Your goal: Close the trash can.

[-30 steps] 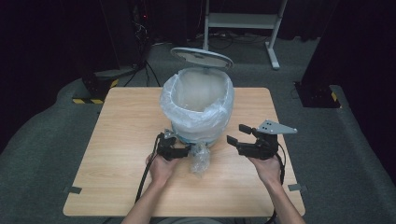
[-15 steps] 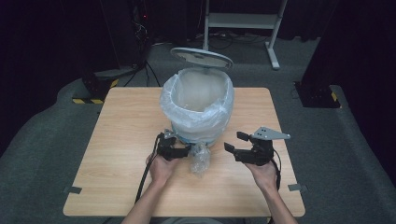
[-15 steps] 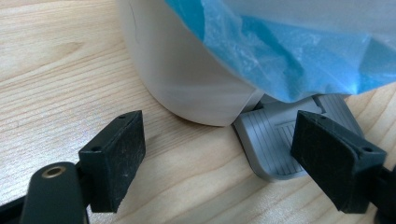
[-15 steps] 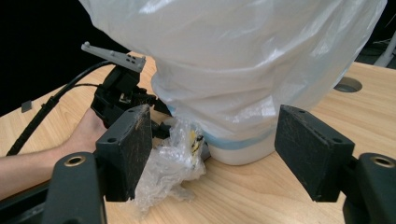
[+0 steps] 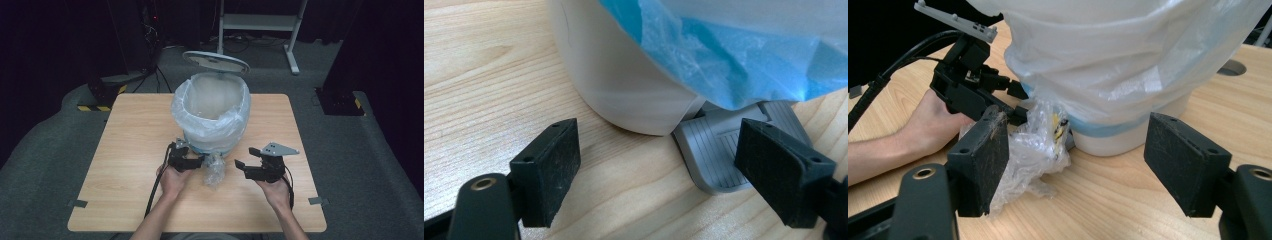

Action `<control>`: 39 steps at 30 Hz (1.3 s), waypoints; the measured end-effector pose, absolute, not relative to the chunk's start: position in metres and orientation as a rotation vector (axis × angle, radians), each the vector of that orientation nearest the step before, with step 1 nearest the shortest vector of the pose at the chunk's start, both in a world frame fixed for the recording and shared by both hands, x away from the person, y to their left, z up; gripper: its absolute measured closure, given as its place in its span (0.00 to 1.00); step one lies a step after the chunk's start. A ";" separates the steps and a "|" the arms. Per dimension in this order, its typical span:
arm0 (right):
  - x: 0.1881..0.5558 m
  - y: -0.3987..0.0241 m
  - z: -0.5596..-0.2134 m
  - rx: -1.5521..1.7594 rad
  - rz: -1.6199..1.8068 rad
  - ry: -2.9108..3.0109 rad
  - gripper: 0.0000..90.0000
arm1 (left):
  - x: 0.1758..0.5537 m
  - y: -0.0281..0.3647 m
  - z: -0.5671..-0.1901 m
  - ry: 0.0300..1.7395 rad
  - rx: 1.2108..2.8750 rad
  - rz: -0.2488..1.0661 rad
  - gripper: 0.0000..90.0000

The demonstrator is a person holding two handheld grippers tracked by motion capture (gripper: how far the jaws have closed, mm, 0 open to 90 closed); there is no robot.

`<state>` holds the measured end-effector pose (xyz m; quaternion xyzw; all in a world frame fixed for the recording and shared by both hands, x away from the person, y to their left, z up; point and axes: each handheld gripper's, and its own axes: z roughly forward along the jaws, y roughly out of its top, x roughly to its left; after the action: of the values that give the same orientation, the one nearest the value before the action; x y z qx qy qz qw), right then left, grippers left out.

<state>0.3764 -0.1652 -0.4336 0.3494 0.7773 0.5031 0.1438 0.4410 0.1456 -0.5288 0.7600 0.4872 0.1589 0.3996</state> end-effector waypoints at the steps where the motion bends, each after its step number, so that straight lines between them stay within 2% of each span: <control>1: 0.375 -0.165 -0.435 1.006 1.450 2.241 0.29 | 0.441 0.146 -0.529 1.233 1.923 0.402 0.20; 27: 0.364 -0.130 -0.477 1.000 1.395 2.358 0.27 | 0.441 0.146 -0.529 1.233 1.923 0.401 0.20; 39: 0.367 -0.113 -0.479 0.961 1.386 2.388 0.27 | 0.441 0.145 -0.529 1.237 1.917 0.403 0.20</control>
<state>0.3669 -0.1128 -0.4785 0.3267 0.8120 0.4713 0.1088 0.4410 0.1455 -0.5289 0.7581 0.4890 0.1592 0.4009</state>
